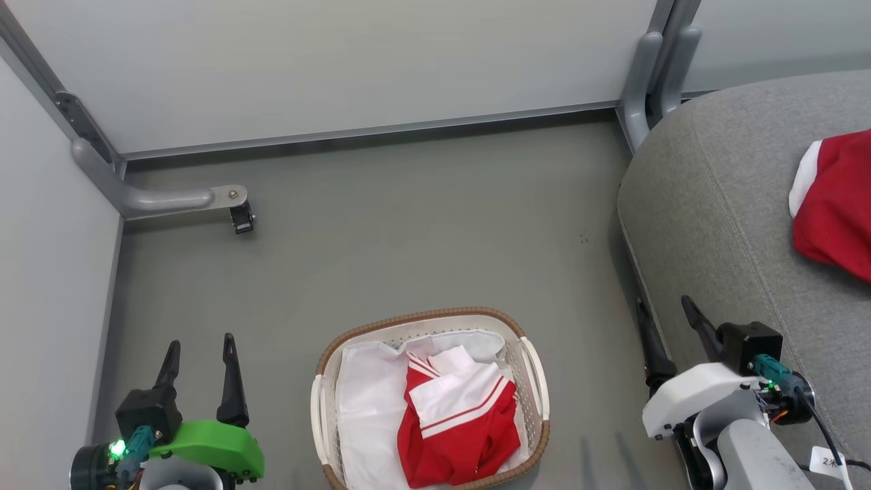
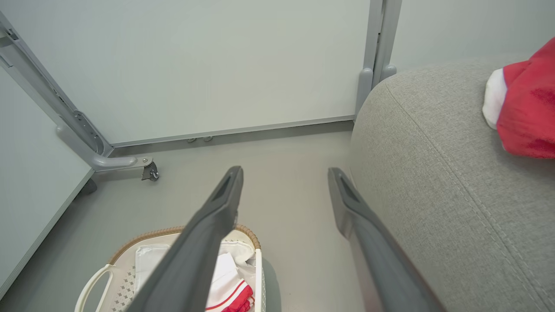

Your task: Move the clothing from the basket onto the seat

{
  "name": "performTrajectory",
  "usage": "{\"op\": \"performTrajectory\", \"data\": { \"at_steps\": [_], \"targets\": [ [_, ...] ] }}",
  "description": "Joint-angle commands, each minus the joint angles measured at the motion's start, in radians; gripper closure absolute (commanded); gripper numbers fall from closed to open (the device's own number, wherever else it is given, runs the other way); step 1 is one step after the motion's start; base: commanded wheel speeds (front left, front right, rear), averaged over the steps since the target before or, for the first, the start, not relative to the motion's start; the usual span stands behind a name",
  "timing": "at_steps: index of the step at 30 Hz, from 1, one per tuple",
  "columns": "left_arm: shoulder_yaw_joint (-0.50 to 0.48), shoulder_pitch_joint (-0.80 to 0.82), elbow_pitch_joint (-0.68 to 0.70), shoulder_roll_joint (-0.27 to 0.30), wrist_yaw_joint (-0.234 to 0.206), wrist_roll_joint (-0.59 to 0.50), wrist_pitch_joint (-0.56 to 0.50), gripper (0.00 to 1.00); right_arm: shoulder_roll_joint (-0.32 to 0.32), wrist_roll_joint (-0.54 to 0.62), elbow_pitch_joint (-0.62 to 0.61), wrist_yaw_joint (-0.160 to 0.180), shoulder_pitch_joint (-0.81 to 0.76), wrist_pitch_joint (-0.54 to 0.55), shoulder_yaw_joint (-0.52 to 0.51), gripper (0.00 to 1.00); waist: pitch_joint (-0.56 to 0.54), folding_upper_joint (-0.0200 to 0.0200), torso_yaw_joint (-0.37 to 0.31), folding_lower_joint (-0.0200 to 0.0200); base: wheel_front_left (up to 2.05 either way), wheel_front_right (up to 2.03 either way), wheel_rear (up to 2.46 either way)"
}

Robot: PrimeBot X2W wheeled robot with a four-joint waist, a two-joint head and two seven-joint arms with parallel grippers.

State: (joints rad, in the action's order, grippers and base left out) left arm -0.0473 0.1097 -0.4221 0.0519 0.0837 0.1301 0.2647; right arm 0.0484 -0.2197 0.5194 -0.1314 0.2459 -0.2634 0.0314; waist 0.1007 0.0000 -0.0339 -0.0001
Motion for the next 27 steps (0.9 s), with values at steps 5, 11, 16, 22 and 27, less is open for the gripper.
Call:
{"op": "performTrajectory", "data": {
  "at_steps": [5,11,16,22,27],
  "targets": [
    [0.014,-0.037,0.012,0.000,0.001,0.020,-0.001,0.00,0.005,0.007,0.003,0.001,-0.048,-0.002,0.011,0.00,-0.019,0.0000,0.003,0.0001,0.00,0.00,0.00],
    [0.032,-0.044,0.015,0.000,-0.002,0.029,-0.001,0.00,0.005,0.010,0.005,0.001,-0.050,-0.002,0.014,0.00,-0.015,0.0000,0.000,0.0001,0.00,0.00,0.00],
    [0.050,-0.028,0.007,0.000,0.006,0.038,-0.001,0.00,0.005,0.018,-0.009,0.001,-0.022,-0.002,0.018,0.00,0.011,0.0000,-0.010,0.0001,0.00,0.00,0.00],
    [0.096,0.023,-0.029,0.000,0.030,0.043,-0.001,0.00,0.005,0.005,-0.039,0.001,0.035,-0.002,0.041,0.00,0.100,0.0000,-0.041,0.0001,0.00,0.00,0.00],
    [0.131,0.085,-0.074,0.000,0.043,0.052,-0.001,0.00,0.005,-0.005,-0.094,0.001,0.088,-0.002,0.075,0.00,0.197,0.0000,-0.076,0.0001,0.00,0.00,0.00]
  ]
}}
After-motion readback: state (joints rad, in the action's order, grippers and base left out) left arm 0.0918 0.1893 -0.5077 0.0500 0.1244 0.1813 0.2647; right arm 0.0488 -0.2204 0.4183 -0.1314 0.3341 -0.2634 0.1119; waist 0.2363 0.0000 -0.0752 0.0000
